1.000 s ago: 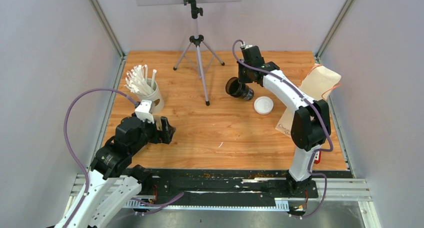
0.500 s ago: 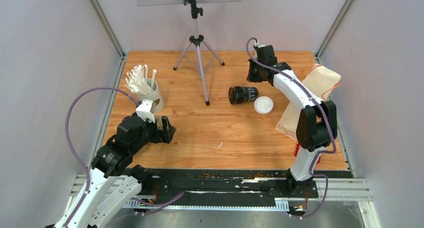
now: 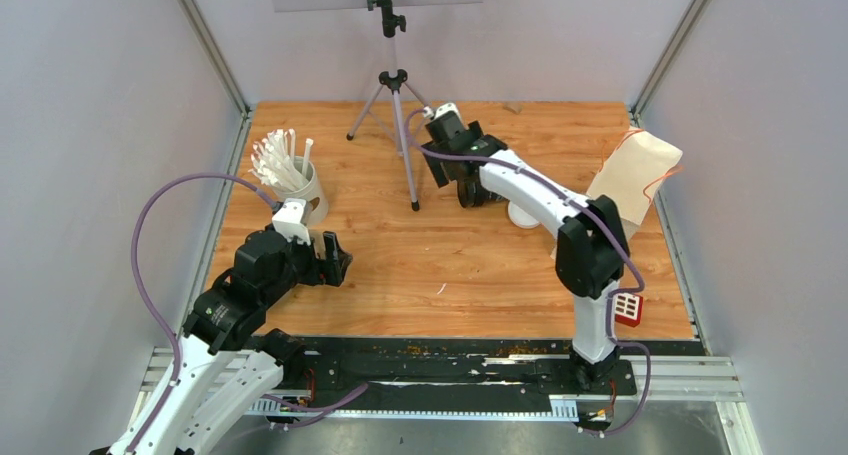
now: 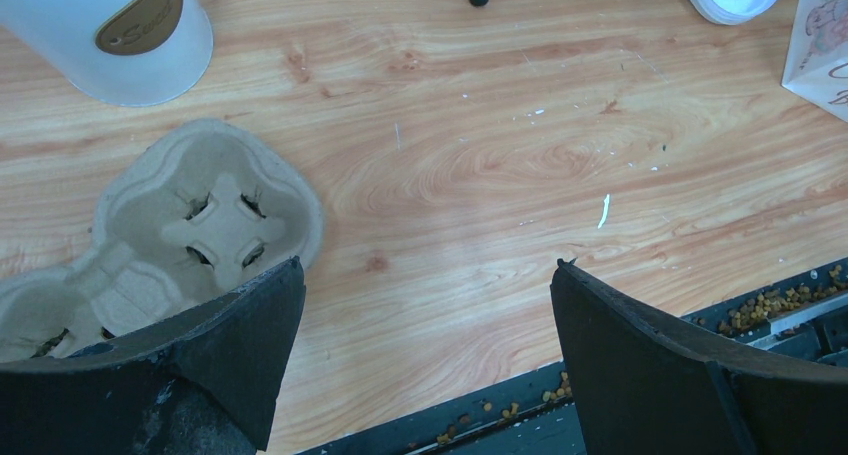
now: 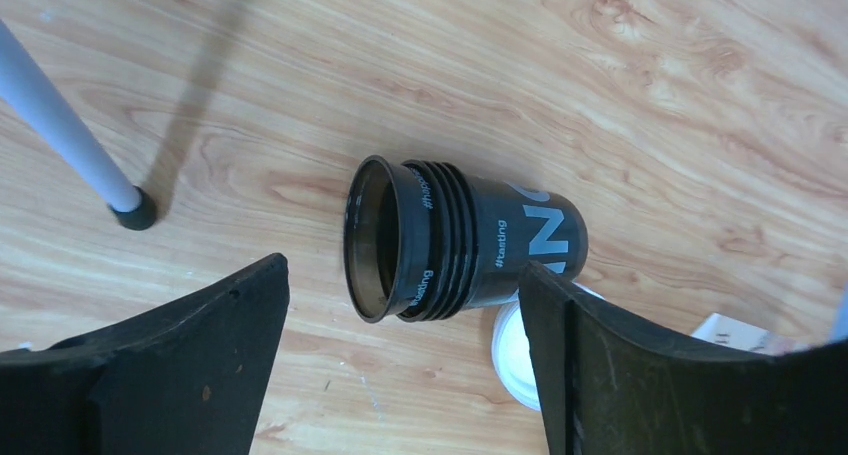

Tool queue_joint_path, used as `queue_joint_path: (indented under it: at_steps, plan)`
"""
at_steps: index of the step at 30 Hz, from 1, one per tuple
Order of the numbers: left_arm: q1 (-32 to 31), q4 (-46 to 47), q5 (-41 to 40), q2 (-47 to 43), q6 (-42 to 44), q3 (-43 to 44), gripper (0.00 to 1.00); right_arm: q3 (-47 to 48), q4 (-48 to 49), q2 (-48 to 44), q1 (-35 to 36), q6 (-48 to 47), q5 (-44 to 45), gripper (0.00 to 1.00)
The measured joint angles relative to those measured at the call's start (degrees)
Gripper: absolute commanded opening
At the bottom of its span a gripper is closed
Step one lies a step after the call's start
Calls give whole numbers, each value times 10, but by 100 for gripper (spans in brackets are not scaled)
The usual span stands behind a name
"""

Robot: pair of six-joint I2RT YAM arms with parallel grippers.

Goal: Pack the takeout coffee

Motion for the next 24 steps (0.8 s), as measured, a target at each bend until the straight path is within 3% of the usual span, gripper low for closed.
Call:
queue_joint_path:
  at_steps: [11, 24]
  plan:
    - [0, 0, 0, 0, 0, 0, 100, 38, -41, 121, 39, -48, 176, 89]
    - [0, 0, 0, 0, 0, 0, 100, 69, -56, 170, 39, -61, 263, 47]
